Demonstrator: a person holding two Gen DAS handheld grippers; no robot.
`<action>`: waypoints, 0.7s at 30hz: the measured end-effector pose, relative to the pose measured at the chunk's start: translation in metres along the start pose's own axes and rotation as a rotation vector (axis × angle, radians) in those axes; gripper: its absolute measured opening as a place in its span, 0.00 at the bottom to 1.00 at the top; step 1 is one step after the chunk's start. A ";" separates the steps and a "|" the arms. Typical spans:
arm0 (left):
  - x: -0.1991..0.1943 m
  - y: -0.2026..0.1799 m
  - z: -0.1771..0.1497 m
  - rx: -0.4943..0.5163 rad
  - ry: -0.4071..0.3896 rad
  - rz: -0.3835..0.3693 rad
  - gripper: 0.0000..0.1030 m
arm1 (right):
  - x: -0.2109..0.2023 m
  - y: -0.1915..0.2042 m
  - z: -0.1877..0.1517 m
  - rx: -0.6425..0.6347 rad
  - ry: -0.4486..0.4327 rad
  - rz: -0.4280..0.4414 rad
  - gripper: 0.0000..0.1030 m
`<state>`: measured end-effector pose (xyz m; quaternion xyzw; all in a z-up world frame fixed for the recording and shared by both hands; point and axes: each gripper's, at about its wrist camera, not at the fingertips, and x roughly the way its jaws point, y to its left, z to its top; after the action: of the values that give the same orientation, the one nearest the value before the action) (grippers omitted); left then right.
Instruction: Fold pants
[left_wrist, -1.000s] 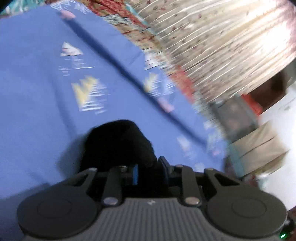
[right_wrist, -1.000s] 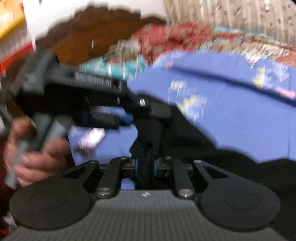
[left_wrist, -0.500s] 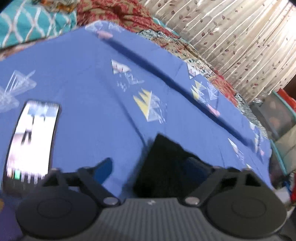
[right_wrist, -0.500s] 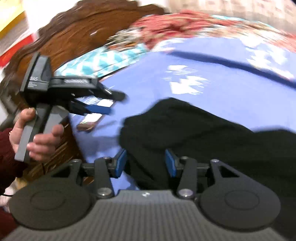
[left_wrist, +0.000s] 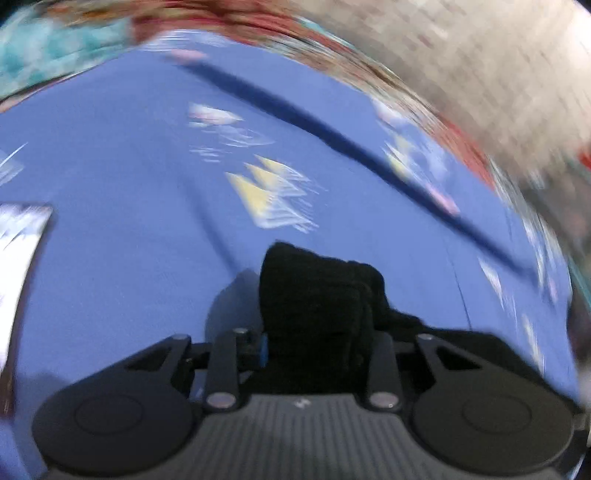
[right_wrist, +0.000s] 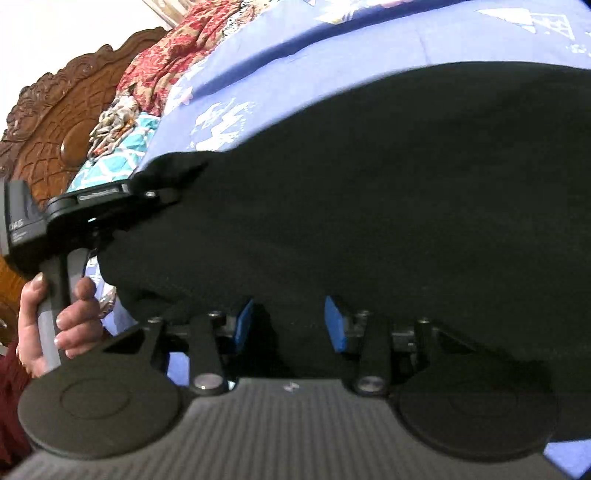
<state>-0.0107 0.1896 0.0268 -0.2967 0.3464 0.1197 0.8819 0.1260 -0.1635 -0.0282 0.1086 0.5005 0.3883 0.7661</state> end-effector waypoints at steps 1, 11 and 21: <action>0.005 0.001 -0.006 -0.005 0.000 0.045 0.29 | 0.003 0.002 -0.001 0.000 0.001 0.004 0.44; -0.046 -0.002 0.002 0.051 -0.093 0.074 0.80 | -0.035 0.000 0.007 -0.092 -0.108 0.013 0.45; -0.034 -0.106 -0.035 0.347 0.003 -0.100 0.79 | -0.081 -0.104 -0.013 0.174 -0.215 -0.146 0.31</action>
<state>-0.0106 0.0840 0.0764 -0.1570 0.3480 0.0135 0.9242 0.1493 -0.2942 -0.0368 0.1788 0.4537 0.2728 0.8293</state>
